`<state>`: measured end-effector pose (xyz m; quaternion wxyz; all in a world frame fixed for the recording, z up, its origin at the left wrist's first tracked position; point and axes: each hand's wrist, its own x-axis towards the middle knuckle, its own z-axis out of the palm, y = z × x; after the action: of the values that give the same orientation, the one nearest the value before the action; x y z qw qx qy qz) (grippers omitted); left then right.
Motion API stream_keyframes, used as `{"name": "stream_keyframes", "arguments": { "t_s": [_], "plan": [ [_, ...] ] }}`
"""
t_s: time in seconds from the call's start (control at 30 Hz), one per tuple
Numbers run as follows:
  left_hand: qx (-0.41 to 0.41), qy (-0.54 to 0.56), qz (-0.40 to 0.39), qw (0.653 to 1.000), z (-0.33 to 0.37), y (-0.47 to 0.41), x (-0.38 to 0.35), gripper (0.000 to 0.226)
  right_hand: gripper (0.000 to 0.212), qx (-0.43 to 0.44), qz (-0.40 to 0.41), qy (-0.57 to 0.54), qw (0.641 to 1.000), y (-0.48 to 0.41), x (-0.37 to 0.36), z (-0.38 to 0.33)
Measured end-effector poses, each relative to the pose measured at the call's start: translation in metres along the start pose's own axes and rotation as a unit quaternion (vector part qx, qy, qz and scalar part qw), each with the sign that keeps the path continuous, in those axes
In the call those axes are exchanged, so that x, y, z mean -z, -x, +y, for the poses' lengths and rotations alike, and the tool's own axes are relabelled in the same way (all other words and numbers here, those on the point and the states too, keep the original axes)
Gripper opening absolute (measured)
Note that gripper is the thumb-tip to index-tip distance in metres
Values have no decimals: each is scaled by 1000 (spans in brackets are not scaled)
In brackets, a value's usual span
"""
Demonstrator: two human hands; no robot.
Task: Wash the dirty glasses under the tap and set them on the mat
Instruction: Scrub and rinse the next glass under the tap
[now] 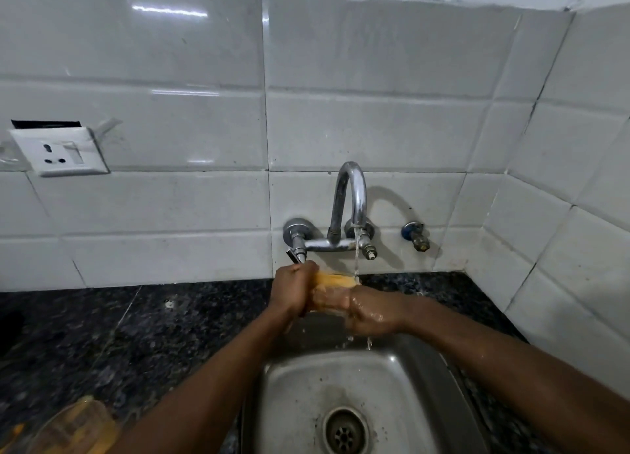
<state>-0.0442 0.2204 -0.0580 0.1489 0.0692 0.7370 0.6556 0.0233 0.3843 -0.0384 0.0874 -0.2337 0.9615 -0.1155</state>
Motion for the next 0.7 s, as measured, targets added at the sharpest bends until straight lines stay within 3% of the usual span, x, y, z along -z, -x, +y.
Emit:
{"name": "stream_keyframes", "arguments": {
  "t_s": [0.07, 0.1, 0.13, 0.27, 0.33, 0.43, 0.5, 0.6, 0.63, 0.7],
  "plan": [
    [121, -49, -47, 990, 11, 3, 3, 32, 39, -23, -14, 66, 997, 1, -3, 2],
    [142, -53, -69, 986, 13, 5, 4, 34, 41, -19, -4, 66, 998, 1, -4, 5],
    [127, -38, -79, 988, 11, 5, 5, 36, 45, -11, 2, 29, 1000, 2, 0, 3],
    [-75, 48, -18, 996, 0, 1, 1, 25, 52, 12, 19, -71, 997, 7, 12, -4],
    [-36, 15, -9, 999, 4, -3, 0, 28, 47, 9, 17, -23, 1000, 4, 7, -4],
    [108, -62, -55, 991, 9, -2, 3, 38, 45, -31, -4, 16, 999, 6, -1, -1],
    [65, -13, -66, 996, 4, -1, 3, 38, 49, -37, -4, -25, 999, 5, 0, 0],
    [-86, -2, -4, 996, -2, 2, 2, 25, 47, 21, 13, -29, 999, 4, 4, -5],
    [-84, -27, 18, 996, -2, 0, 1, 25, 45, 27, 3, -27, 999, 3, 2, -6],
    [26, -78, 28, 996, 5, -1, 0, 29, 46, -3, 4, -3, 1000, 1, -6, -4]
  ]
}}
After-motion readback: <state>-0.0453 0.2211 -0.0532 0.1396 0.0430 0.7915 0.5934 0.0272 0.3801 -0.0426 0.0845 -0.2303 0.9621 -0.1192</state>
